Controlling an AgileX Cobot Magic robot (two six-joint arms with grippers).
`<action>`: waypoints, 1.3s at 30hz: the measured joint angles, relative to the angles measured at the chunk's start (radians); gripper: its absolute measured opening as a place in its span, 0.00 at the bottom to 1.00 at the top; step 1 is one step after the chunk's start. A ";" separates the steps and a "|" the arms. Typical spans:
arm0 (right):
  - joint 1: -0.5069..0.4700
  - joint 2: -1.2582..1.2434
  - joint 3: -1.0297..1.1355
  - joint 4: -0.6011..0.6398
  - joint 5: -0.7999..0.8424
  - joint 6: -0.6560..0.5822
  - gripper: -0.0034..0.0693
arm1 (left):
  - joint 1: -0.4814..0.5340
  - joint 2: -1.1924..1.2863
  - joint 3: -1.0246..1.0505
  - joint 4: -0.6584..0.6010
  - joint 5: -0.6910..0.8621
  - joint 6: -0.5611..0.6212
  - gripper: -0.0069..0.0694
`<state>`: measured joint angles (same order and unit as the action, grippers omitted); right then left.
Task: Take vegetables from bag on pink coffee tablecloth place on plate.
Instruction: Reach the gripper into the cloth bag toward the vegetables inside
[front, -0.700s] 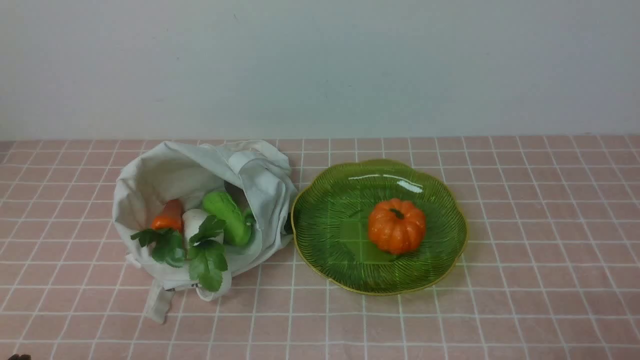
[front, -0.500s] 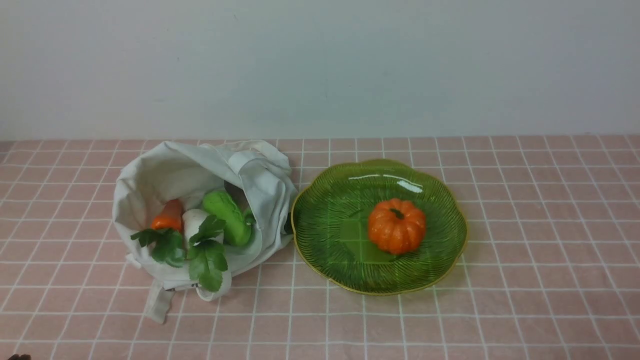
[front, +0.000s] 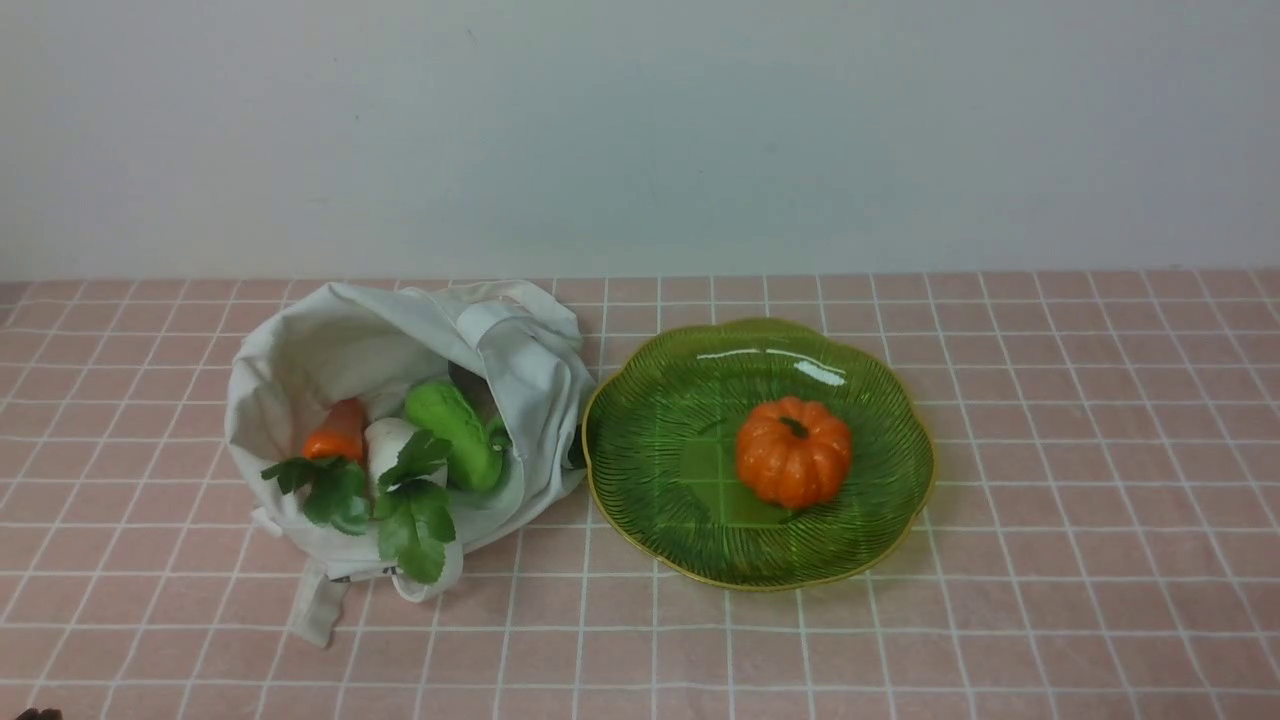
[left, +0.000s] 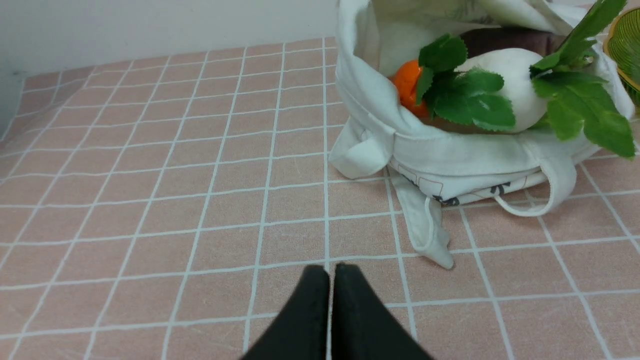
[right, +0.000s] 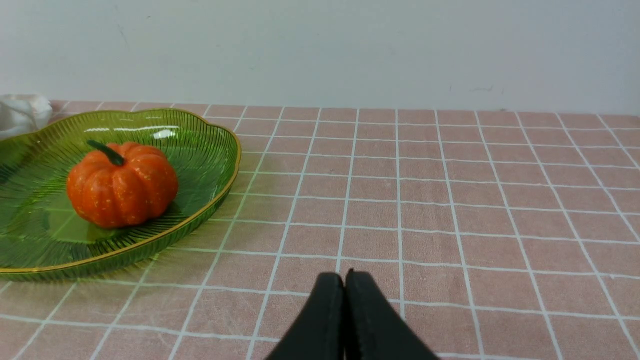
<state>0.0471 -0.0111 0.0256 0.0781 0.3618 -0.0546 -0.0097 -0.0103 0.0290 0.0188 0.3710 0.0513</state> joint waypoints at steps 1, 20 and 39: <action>0.000 0.000 0.000 0.000 0.000 0.000 0.03 | 0.000 0.000 0.000 0.000 0.000 0.000 0.08; 0.000 0.000 0.000 0.000 0.000 0.000 0.03 | 0.000 0.000 0.001 -0.626 0.024 -0.362 0.08; 0.000 0.000 0.000 0.000 0.000 0.000 0.03 | 0.000 0.114 -0.358 -1.068 0.104 0.246 0.08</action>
<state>0.0471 -0.0111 0.0256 0.0781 0.3618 -0.0546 -0.0094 0.1039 -0.3289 -1.0492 0.4754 0.2975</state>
